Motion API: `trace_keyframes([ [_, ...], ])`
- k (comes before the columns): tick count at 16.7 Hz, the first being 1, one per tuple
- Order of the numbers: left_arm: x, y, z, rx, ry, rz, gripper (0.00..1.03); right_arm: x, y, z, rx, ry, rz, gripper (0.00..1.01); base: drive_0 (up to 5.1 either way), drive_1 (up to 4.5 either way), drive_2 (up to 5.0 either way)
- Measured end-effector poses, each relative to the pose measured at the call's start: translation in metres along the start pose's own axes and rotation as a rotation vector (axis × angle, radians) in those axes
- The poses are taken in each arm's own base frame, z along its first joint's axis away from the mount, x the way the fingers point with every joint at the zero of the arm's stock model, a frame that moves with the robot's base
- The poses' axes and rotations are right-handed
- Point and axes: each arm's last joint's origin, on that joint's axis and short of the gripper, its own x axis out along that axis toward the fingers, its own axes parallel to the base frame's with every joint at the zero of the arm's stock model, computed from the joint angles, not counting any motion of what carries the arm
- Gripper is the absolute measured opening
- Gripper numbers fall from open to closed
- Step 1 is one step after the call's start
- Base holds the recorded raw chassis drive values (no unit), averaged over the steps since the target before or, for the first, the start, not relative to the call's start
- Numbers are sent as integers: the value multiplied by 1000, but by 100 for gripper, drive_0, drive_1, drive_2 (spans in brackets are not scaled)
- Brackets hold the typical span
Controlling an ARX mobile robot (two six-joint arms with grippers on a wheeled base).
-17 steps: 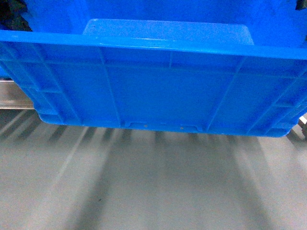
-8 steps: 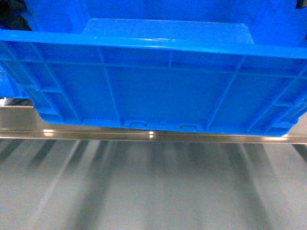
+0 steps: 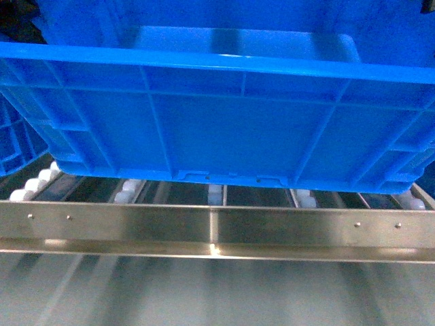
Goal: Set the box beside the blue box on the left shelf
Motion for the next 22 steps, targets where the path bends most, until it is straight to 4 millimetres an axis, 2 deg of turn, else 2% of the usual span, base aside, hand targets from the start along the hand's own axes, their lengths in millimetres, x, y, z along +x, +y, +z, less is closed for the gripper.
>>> trace_keyframes([
  [11,0,0,0,0,-2,0,8,0,0,0,0,0,0,19,8,421,-405],
  [22,0,0,0,0,-2,0,8,0,0,0,0,0,0,19,0,0,0],
])
